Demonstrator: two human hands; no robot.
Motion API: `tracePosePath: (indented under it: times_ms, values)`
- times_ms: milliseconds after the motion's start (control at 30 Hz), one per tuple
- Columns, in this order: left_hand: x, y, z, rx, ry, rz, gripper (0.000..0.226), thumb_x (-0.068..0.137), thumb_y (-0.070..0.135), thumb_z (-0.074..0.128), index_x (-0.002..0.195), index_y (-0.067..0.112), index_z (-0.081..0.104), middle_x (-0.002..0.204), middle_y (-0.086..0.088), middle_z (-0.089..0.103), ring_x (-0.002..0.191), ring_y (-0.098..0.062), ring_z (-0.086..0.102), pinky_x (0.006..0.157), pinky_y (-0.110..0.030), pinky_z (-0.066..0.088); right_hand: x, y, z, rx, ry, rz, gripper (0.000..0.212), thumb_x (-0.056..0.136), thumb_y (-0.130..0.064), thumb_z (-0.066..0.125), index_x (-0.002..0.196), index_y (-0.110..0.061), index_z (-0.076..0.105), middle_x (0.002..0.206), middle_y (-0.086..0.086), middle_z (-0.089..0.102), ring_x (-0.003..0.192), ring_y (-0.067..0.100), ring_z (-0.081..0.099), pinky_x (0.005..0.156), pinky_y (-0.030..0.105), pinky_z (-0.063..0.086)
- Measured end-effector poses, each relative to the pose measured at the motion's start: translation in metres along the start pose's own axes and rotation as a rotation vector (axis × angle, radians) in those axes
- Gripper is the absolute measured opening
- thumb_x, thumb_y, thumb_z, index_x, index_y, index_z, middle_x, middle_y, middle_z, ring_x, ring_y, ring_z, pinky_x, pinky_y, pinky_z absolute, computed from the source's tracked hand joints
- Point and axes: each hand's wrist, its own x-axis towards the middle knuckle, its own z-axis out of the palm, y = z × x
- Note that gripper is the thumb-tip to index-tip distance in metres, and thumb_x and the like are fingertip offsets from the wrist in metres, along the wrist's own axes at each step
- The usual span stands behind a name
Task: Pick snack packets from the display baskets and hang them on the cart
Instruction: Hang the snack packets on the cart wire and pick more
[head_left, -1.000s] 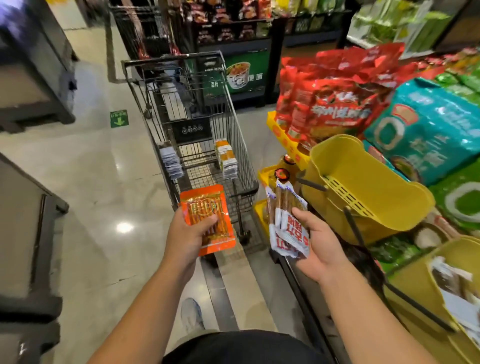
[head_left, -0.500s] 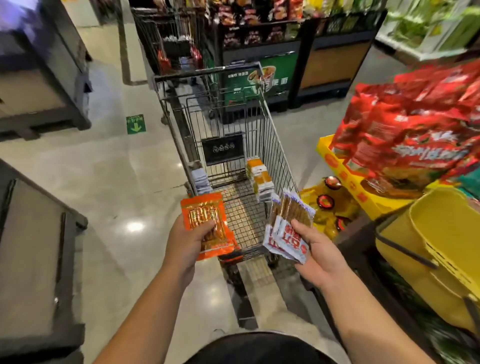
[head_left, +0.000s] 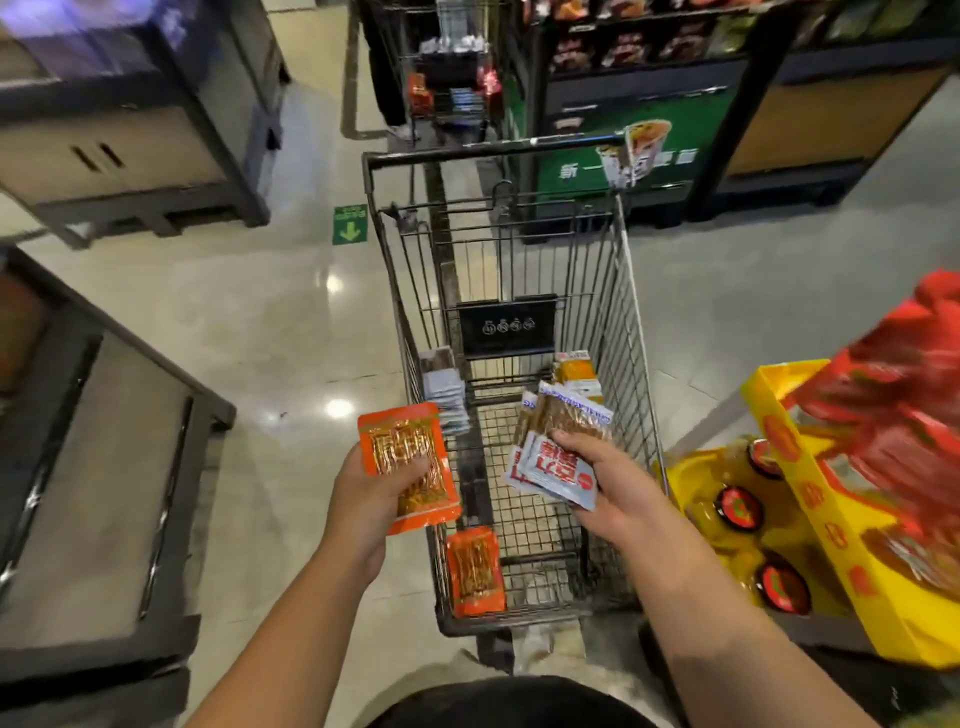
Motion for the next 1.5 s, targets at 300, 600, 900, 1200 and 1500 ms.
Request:
tracePosePath:
  times_ms: [300, 600, 900, 1200, 1500]
  values:
    - [0.086, -0.004, 0.018, 0.038, 0.190, -0.094, 0.032, 0.086, 0.007, 0.077, 0.112, 0.022, 0.067, 0.101, -0.003, 0.078, 0.092, -0.027, 0.076, 0.086, -0.055, 0.060, 0.093, -0.031, -0.008, -0.090, 0.028, 0.148, 0.029, 0.089, -0.012, 0.067, 0.112, 0.006, 0.066, 0.090, 0.019, 0.073, 0.069, 0.027, 0.073, 0.054, 0.032, 0.060]
    - [0.192, 0.013, 0.017, 0.222, 0.241, -0.077, 0.025, 0.085, 0.012, 0.078, 0.104, 0.024, 0.067, 0.096, 0.001, 0.076, 0.088, -0.020, 0.074, 0.083, -0.048, 0.061, 0.153, -0.026, -0.007, -0.191, 0.116, 0.151, 0.056, 0.066, -0.022, 0.079, 0.115, -0.001, 0.065, 0.111, 0.024, 0.070, 0.086, 0.035, 0.070, 0.076, 0.044, 0.058]
    - [0.295, 0.015, 0.013, 0.491, 0.267, 0.020, 0.027, 0.088, 0.027, 0.075, 0.112, 0.022, 0.063, 0.108, -0.002, 0.069, 0.098, -0.025, 0.068, 0.088, -0.047, 0.057, 0.213, -0.031, 0.014, -0.205, 0.117, 0.087, 0.056, 0.077, -0.010, 0.077, 0.128, -0.001, 0.055, 0.112, 0.023, 0.073, 0.093, 0.037, 0.074, 0.065, 0.039, 0.060]
    - [0.312, -0.015, 0.027, 0.688, 0.263, 0.206, 0.055, 0.098, 0.017, 0.060, 0.147, 0.020, 0.033, 0.081, 0.010, 0.053, 0.079, -0.029, 0.060, 0.075, -0.045, 0.056, 0.323, -0.024, 0.036, -0.460, 0.154, -0.002, 0.037, 0.084, -0.002, 0.074, 0.114, -0.020, 0.060, 0.105, 0.010, 0.076, 0.093, 0.026, 0.075, 0.087, 0.046, 0.060]
    - [0.317, -0.036, 0.030, 0.572, 0.360, 0.238, 0.050, 0.098, 0.015, 0.061, 0.144, 0.030, 0.048, 0.071, 0.011, 0.060, 0.061, -0.007, 0.060, 0.058, -0.012, 0.043, 0.418, 0.000, 0.064, -0.506, 0.078, -0.017, 0.026, 0.089, -0.003, 0.070, 0.112, -0.013, 0.062, 0.105, 0.009, 0.075, 0.092, 0.024, 0.075, 0.080, 0.039, 0.062]
